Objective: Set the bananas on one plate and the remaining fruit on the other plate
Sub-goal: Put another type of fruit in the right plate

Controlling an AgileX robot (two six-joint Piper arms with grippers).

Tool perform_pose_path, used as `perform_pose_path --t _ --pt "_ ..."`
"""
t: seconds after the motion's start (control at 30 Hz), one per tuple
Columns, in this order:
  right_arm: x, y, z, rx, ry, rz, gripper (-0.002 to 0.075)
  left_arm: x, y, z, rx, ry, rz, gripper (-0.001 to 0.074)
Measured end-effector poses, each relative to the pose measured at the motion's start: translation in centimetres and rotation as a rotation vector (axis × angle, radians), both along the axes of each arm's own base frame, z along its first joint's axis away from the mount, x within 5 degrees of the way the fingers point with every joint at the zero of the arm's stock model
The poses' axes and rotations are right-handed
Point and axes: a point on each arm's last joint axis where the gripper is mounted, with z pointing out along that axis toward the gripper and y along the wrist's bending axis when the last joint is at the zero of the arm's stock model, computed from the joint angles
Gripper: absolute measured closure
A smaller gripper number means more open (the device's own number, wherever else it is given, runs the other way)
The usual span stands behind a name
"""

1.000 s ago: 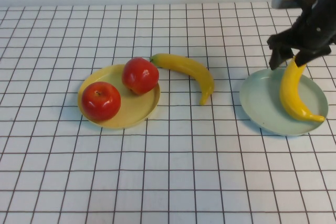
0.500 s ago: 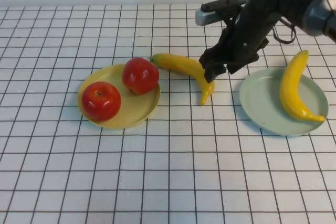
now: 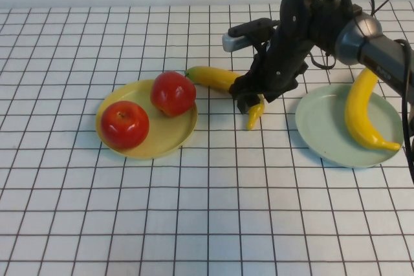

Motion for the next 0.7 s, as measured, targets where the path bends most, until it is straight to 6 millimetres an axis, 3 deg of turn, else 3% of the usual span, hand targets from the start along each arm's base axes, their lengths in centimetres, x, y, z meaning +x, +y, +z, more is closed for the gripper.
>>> perform_pose_path --t 0.2,0.37,0.47,0.53,0.7 --pt "0.5 -0.3 -1.6 -0.069 0.0 -0.023 0.0249 0.0 0.0 0.0 0.0 0.0 0.0 0.0737" --pt "0.9 0.0 -1.8 -0.043 -0.036 -0.03 0.0255 0.0 0.0 0.0 0.0 0.0 0.0 0.0737" --pt "1.0 0.2 -1.8 -0.029 -0.045 -0.051 0.0316 0.0 0.0 0.0 0.0 0.0 0.0 0.0737" --pt "1.0 0.2 -1.8 -0.026 -0.041 -0.074 0.0404 0.0 0.0 0.0 0.0 0.0 0.0 0.0737" --pt "0.9 0.2 -1.7 -0.022 -0.023 -0.11 0.0409 0.0 0.0 0.0 0.0 0.0 0.0 0.0737"
